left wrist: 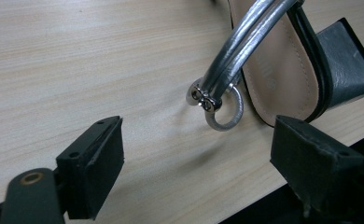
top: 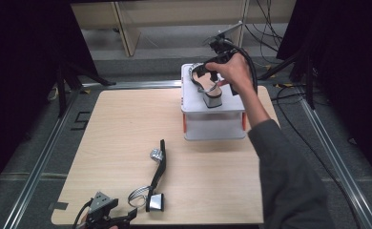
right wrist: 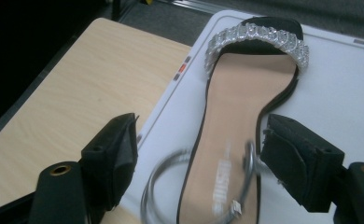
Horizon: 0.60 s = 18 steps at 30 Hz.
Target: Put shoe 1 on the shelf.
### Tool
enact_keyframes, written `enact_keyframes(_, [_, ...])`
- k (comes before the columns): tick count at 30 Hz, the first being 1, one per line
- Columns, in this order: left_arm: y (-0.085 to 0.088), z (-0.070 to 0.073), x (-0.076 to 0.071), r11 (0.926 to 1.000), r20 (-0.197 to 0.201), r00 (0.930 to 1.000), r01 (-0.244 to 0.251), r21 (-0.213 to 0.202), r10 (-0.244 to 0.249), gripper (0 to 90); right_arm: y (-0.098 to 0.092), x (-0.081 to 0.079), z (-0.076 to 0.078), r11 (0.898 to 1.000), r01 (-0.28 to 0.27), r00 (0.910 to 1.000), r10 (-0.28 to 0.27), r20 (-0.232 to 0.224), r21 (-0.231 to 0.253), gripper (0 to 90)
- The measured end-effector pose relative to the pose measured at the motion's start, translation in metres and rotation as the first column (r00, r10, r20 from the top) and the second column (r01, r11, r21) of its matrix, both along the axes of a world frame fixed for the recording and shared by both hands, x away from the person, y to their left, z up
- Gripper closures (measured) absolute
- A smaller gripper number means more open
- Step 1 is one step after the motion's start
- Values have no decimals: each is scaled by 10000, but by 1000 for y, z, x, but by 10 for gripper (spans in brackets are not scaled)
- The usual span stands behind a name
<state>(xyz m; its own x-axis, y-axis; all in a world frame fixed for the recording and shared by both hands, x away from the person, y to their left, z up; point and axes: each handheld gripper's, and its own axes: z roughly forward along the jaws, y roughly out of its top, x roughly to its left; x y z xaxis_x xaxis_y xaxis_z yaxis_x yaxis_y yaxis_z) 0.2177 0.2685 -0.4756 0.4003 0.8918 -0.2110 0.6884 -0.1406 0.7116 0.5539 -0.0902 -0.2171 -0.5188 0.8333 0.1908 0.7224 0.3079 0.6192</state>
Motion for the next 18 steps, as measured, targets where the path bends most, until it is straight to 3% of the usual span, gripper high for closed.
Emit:
enact_keyframes(1, [0,0,0,10000,0,10000,0,0,0,169,0,0,0,10000,0,10000,0,0,0,268])
enact_keyframes(2, [-1,0,0,10000,76,10000,-21,-32,21,172,-10,-20,5,9984,-531,9985,528,166,218,270])
enact_keyframes(3, [-1,0,0,10000,76,10000,-21,-32,21,173,-10,-20,5,9984,-531,9985,528,166,218,270])
enact_keyframes(4, [-2,0,0,10000,32,10000,-73,-57,73,174,-21,-42,7,9938,-1045,9940,1030,379,392,276])
enact_keyframes(5, [-2,0,1,10000,62,10000,-30,-54,31,174,-21,-42,7,9938,-1045,9940,1030,379,392,276])
enact_keyframes(6, [-3,0,1,10000,72,10000,22,-77,-22,181,-29,-59,4,9881,-1532,9850,1516,820,138,278])
enact_keyframes(7, [-3,0,1,9999,68,10000,-20,-122,21,181,-29,-59,4,9881,-1532,9850,1516,820,138,278])
enact_keyframes(9, [-3,1,2,10000,154,9999,-9,-96,10,187,-36,-79,-1,9789,-2041,9745,2025,964,79,279])
enact_keyframes(10, [-3,2,2,9999,176,9998,-95,-129,97,193,-40,-100,-10,9696,-2445,9647,2420,1033,117,279])
enact_keyframes(11, [-3,2,2,9999,176,9998,-95,-129,97,196,-40,-100,-10,9696,-2445,9647,2420,1033,117,279])
enact_keyframes(12, [-3,3,2,9999,157,9998,-136,-95,138,201,-43,-121,-23,9569,-2902,9519,2874,1065,120,279])
enact_keyframes(14, [-4,3,2,9999,167,9998,-108,-120,110,205,-44,-128,-28,9545,-2981,9495,2960,1039,51,278])
enact_keyframes(16, [-4,3,3,10000,199,9998,-24,-77,26,209,-45,-143,-45,9433,-3315,9397,3288,943,145,278])
enact_keyframes(17, [-5,3,4,9999,226,9997,-42,-112,44,216,-44,-156,-60,9354,-3532,9335,3511,734,176,277])
enact_keyframes(18, [-5,3,4,9999,234,9997,-40,-140,43,216,-44,-156,-60,9354,-3532,9335,3511,734,176,277])
